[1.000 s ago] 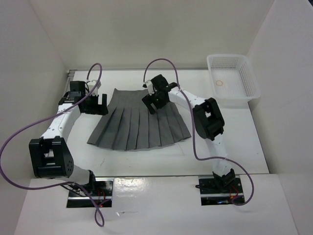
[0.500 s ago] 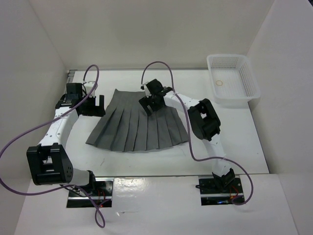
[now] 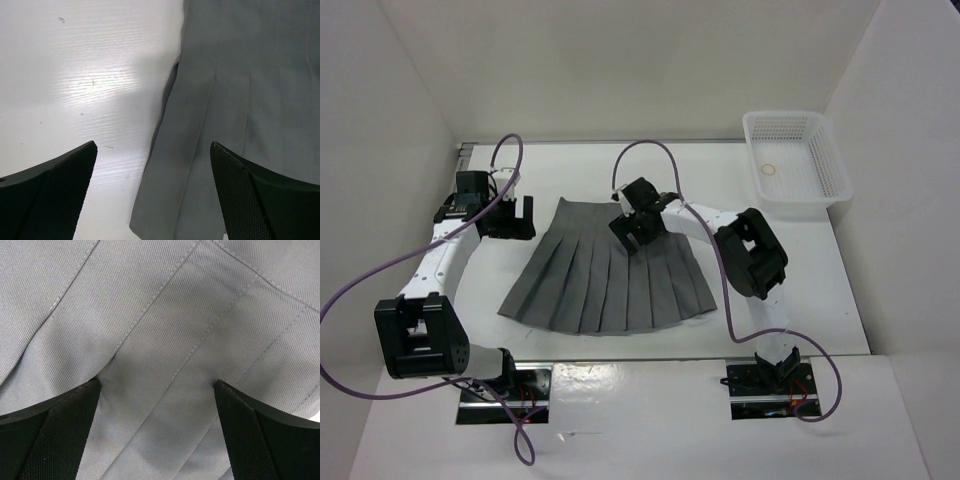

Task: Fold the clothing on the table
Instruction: Flatten the skirt out, then fold the skirt

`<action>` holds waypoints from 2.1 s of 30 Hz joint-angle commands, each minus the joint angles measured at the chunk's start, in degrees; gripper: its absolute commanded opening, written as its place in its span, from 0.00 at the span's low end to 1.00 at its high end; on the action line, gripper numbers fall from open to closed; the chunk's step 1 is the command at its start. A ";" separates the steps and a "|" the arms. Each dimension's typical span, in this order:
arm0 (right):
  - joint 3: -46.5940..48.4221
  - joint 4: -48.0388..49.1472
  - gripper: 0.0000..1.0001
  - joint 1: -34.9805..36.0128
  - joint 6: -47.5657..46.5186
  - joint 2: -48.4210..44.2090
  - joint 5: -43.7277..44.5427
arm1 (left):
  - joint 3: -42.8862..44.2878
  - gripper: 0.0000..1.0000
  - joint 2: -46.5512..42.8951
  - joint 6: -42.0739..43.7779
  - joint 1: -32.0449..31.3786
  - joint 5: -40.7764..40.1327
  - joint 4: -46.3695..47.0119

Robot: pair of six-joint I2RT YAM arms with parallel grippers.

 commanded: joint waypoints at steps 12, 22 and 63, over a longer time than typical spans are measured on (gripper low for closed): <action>15.43 -16.62 0.99 0.23 -5.80 -9.86 -7.82 | 6.70 1.00 5.16 2.94 0.24 6.82 -0.28; 8.17 -13.91 0.93 -5.29 -10.46 -15.41 -2.82 | 25.22 0.82 26.87 5.41 -2.92 10.87 0.87; 11.31 -12.85 0.87 -16.03 -12.15 -9.18 -6.68 | 51.01 0.17 53.78 10.59 -7.93 14.13 -8.45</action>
